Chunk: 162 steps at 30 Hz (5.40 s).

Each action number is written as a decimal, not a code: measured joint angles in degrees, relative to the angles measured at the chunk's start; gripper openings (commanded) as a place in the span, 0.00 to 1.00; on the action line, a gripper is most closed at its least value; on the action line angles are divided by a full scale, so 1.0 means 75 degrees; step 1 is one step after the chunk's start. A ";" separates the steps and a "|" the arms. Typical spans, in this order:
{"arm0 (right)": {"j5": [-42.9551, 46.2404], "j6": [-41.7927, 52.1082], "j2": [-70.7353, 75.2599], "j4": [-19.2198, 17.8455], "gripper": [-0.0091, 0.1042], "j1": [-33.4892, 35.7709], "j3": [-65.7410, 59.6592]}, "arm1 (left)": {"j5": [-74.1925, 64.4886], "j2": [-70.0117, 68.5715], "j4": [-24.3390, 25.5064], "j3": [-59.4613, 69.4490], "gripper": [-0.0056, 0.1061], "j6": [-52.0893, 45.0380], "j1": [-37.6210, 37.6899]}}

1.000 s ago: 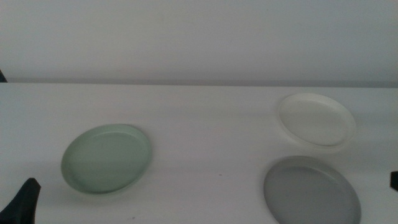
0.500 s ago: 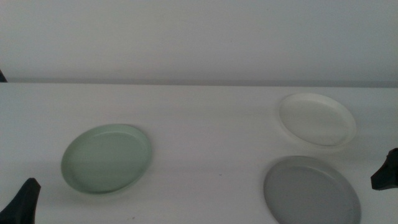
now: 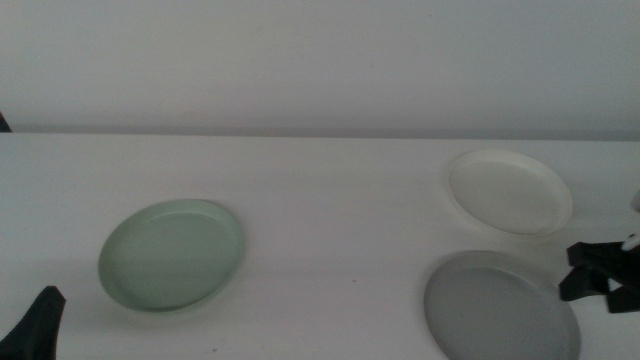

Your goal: Stack the three bowls on top of each other.

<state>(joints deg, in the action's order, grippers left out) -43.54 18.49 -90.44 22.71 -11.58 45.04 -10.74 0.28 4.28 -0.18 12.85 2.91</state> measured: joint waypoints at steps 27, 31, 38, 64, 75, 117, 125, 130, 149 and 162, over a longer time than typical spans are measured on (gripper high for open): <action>0.0701 0.0932 -0.1310 0.0584 0.06 0.1010 0.0117 | 0.0000 0.0000 0.0000 0.0000 0.89 0.0000 0.0000; 0.0112 0.0808 -0.1072 0.0496 0.06 0.1010 0.0238 | 0.0000 0.0000 0.0000 0.0000 0.89 0.0000 0.0000; -0.1518 0.0081 -0.0228 0.0418 0.06 0.1146 0.1685 | 0.0000 0.0000 0.0000 0.0000 0.89 0.0000 0.0000; -0.1519 -0.1625 -0.4962 0.0392 0.06 0.3386 0.6773 | 0.0000 0.0000 0.0000 0.0000 0.89 0.0000 0.0000; -0.1451 -0.1645 -0.5080 0.0407 0.29 0.3674 0.6778 | 0.0000 0.0000 0.0000 0.0000 0.89 0.0000 0.0000; -0.3330 -0.1963 -0.5679 -0.1156 0.52 0.0142 0.8297 | 0.0000 0.0000 0.0000 0.0000 0.89 0.0000 0.0000; -0.3159 -0.2106 -0.5842 -0.1280 0.45 0.0349 0.8297 | 0.0000 0.0000 0.0000 0.0000 0.89 0.0000 0.0000; -0.3106 -0.2267 -0.5890 -0.1398 0.40 0.0349 0.8297 | 0.0000 0.0000 0.0000 0.0000 0.89 0.0000 0.0000; -0.3453 -0.1706 -0.4480 -0.0255 0.06 -0.0318 0.8217 | 0.0000 0.0000 0.0000 0.0000 0.89 0.0000 0.0000; -0.3467 -0.1880 -0.3762 0.0099 0.06 0.2158 0.8279 | 0.0000 0.0000 0.0000 0.0000 0.89 0.0000 0.0000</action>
<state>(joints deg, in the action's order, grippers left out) -69.54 4.39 -118.65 23.45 4.60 107.13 -10.74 0.28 4.28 -0.18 12.85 2.91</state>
